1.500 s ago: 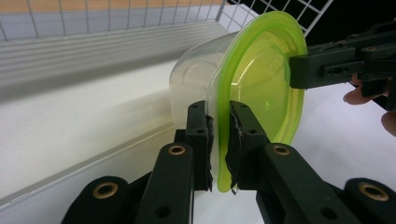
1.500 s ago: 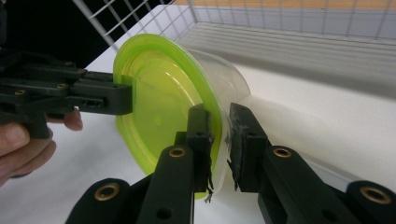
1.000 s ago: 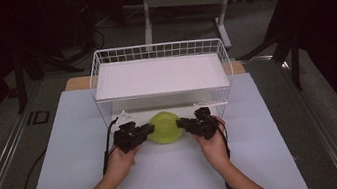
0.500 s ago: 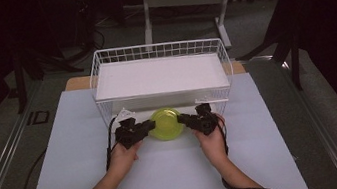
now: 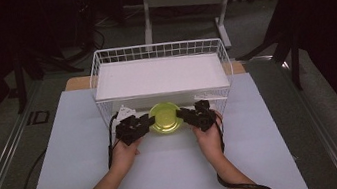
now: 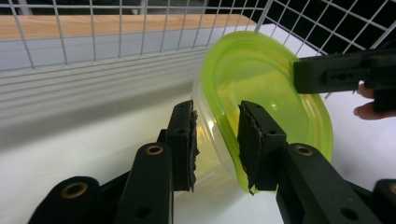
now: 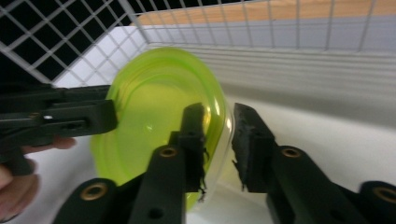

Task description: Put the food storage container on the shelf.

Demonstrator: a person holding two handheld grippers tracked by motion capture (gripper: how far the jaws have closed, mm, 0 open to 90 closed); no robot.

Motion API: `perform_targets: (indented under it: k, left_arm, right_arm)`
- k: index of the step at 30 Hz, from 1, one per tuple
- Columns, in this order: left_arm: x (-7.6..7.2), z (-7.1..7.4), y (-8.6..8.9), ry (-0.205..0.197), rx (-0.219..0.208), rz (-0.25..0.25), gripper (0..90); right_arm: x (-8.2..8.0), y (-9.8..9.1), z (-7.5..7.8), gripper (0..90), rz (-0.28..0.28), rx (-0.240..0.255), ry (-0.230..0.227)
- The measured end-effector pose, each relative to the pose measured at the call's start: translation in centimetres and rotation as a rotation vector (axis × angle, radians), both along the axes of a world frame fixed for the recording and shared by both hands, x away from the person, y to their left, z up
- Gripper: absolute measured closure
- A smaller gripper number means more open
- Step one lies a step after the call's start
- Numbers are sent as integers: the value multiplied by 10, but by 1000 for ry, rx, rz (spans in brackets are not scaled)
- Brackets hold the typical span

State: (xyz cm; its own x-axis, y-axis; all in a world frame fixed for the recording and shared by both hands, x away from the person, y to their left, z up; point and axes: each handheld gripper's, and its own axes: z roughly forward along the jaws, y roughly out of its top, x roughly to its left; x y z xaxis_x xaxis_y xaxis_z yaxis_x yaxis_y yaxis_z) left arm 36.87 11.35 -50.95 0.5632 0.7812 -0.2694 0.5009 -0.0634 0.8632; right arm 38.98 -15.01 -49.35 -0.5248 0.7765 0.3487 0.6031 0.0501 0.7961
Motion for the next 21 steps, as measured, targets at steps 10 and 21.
perform_targets:
  k: [10,21]
  left_arm:
    - [8,2,-6,-36,48,59,542]
    - [14,2,-3,-22,3,66,493]
  right_arm:
    - [7,3,-4,639,-47,-30,-23]
    - [13,5,-4,580,-70,-37,-29]
